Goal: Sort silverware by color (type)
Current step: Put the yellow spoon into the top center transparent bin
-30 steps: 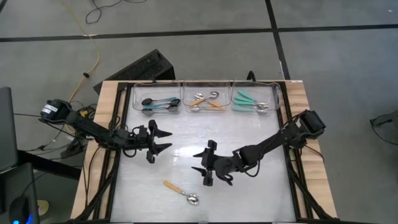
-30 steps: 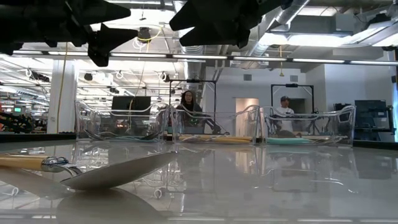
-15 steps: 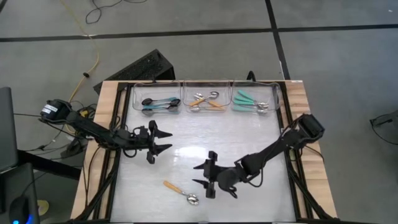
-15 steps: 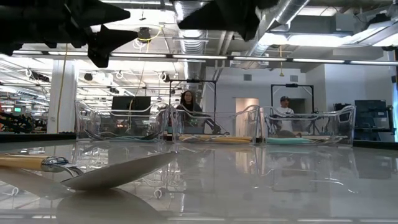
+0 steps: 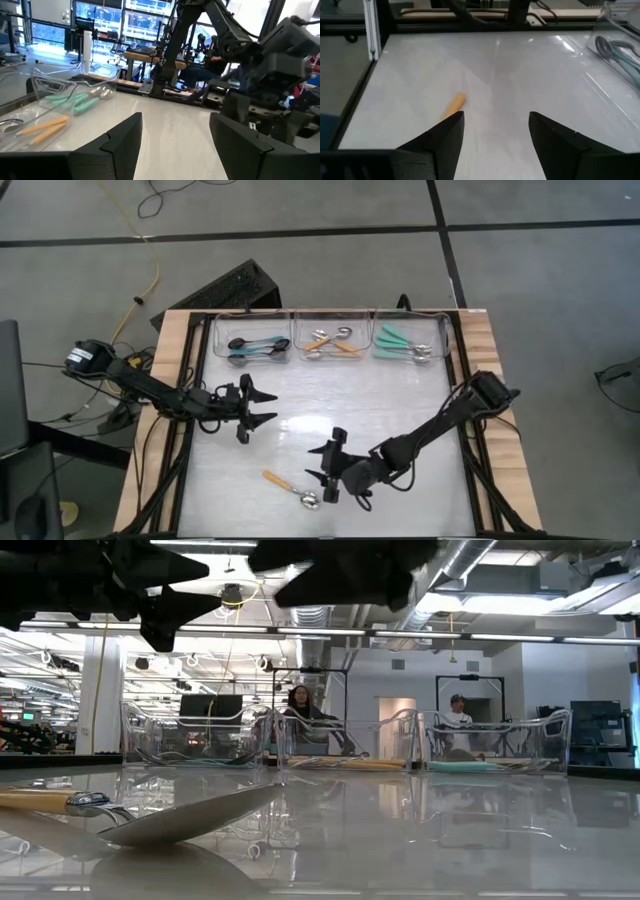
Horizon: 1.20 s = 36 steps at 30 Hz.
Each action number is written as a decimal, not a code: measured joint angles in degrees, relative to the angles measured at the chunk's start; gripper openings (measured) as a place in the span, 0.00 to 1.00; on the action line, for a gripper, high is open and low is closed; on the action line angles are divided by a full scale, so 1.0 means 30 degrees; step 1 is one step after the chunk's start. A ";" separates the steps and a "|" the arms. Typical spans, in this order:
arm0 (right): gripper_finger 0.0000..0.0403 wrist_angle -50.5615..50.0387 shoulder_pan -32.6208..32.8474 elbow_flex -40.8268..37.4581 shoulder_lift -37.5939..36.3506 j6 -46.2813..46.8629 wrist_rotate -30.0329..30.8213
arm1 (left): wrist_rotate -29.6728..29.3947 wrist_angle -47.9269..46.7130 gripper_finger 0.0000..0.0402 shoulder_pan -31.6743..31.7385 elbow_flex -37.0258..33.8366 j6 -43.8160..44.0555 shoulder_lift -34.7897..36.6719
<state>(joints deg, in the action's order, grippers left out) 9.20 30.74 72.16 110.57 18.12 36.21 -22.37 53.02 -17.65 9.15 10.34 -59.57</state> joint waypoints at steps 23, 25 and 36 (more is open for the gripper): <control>0.70 -0.1303 -0.0881 0.5322 0.5503 -0.2587 -0.1747 | 0.0008 0.0137 0.54 0.0000 0.0000 0.0928 0.0000; 0.71 -0.1081 -0.1035 0.5399 0.5436 -0.2148 -0.2392 | 0.0024 0.0137 0.54 0.0000 0.0000 0.0928 0.0000; 0.72 -0.3591 -0.0878 0.5370 0.5446 -0.1890 -0.4568 | 0.0029 0.0137 0.54 0.0000 0.0000 0.0928 -0.0002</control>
<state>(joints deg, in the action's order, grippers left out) -1.58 28.10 88.27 126.91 12.45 22.50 -22.28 53.43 -17.65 9.15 13.13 -59.58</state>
